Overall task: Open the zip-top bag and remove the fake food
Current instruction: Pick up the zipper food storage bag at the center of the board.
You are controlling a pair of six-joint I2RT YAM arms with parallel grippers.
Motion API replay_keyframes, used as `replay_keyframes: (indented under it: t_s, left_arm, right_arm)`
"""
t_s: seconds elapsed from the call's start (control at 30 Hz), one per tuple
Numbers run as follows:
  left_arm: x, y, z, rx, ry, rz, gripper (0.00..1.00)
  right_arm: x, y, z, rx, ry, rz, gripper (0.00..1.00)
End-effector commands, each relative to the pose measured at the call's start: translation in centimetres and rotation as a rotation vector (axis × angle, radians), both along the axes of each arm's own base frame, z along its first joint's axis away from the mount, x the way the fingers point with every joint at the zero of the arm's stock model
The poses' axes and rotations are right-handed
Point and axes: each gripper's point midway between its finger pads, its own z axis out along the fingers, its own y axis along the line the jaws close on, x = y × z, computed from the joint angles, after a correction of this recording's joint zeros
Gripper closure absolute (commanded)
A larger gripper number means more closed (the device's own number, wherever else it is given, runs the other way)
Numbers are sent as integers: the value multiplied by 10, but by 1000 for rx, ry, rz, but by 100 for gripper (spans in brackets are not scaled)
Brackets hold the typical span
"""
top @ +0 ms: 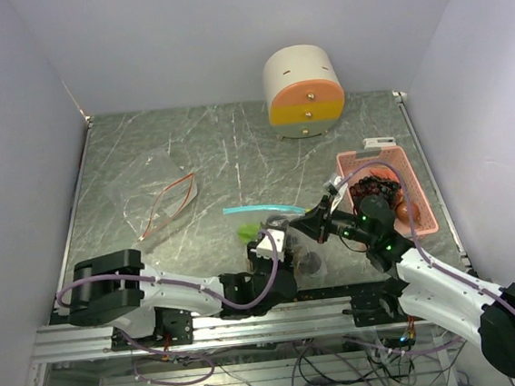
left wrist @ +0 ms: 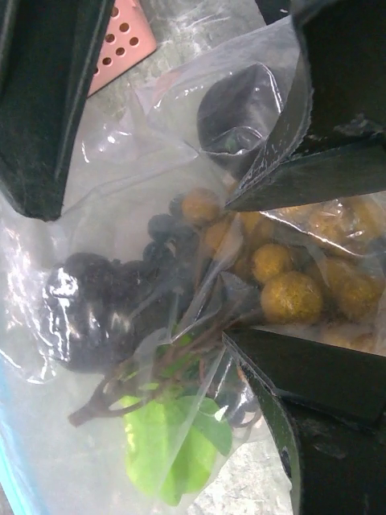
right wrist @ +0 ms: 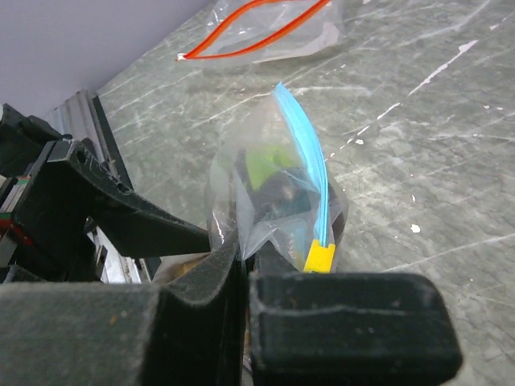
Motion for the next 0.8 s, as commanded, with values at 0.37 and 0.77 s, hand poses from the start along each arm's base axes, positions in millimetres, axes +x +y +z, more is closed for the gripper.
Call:
replay_keyframes:
  t_s: [0.37,0.77]
  left_arm:
    - [-12,8,-48,-154,79,63,33]
    - [-22,3,-52,-148,69,49,33]
  right_arm:
    - [19,-13,5,8,-15,-152,70]
    - [43,-13,-12,15,64,-255,32]
